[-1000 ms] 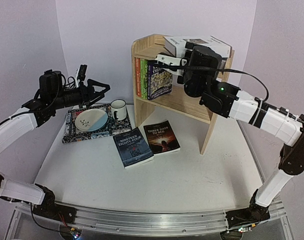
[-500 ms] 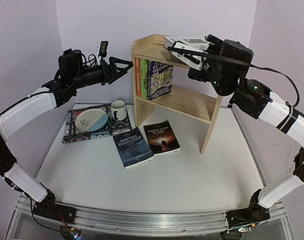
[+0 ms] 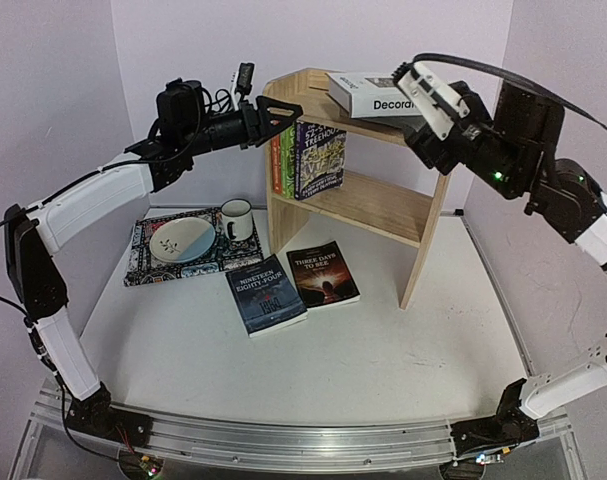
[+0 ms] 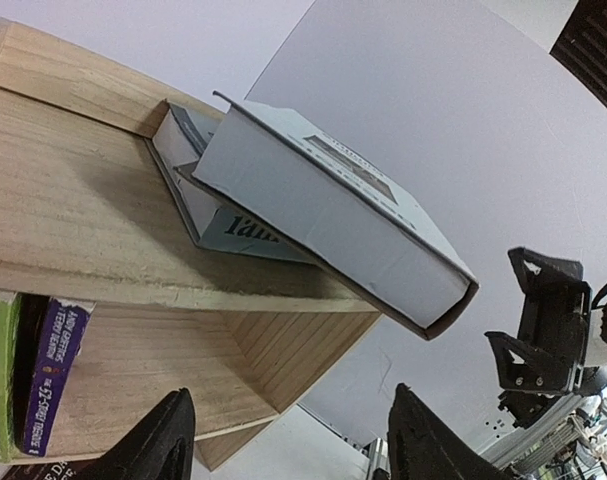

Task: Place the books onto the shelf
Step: Place the book on the book pile on the shelf, then adjust the book at the book pile on the shelf.

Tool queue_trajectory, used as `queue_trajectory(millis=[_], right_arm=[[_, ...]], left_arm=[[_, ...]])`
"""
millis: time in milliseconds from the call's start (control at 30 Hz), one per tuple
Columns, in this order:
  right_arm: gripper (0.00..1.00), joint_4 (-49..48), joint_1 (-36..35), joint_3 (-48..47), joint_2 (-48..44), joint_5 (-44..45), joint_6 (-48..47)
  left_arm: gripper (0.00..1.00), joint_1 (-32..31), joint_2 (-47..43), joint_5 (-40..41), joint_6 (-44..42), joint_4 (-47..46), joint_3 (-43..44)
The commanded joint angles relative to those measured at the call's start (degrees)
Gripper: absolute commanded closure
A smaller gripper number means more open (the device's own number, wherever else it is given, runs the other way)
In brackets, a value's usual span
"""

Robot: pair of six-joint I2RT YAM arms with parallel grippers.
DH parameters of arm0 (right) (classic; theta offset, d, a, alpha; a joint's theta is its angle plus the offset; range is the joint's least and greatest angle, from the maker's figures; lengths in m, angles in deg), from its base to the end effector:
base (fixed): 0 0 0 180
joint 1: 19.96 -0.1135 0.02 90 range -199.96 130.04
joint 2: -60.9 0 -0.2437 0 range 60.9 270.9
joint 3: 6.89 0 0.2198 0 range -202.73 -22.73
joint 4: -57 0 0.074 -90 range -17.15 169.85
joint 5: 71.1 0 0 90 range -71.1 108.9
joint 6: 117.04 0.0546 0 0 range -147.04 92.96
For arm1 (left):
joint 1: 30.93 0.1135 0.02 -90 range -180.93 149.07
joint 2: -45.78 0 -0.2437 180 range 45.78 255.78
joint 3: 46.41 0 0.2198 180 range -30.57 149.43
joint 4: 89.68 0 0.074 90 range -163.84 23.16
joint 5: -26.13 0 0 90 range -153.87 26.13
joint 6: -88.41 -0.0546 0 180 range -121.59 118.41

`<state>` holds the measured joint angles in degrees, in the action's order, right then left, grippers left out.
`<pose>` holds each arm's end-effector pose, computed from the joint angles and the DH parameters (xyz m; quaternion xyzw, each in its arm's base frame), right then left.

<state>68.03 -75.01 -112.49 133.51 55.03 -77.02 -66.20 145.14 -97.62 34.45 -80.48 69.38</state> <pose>0.1645 0.1791 0.5099 -0.2657 0.5276 -0.1385 0.7949 0.3000 -0.2493 0.4312 0.2135 0.6341 -0.5744 0.4715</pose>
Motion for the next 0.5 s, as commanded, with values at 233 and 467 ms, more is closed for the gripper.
queue_trajectory(millis=[233, 467], right_arm=[[1.00, 10.09, -0.11, -2.03, 0.31, -10.34, 20.89], [1.00, 8.64, -0.08, -6.23, 6.76, -12.49, 22.47]], left_arm=[[0.36, -0.92, 3.41, -1.72, 0.32, -3.20, 7.55], [0.36, -0.94, 0.93, 0.30, -0.79, -3.21, 5.08]])
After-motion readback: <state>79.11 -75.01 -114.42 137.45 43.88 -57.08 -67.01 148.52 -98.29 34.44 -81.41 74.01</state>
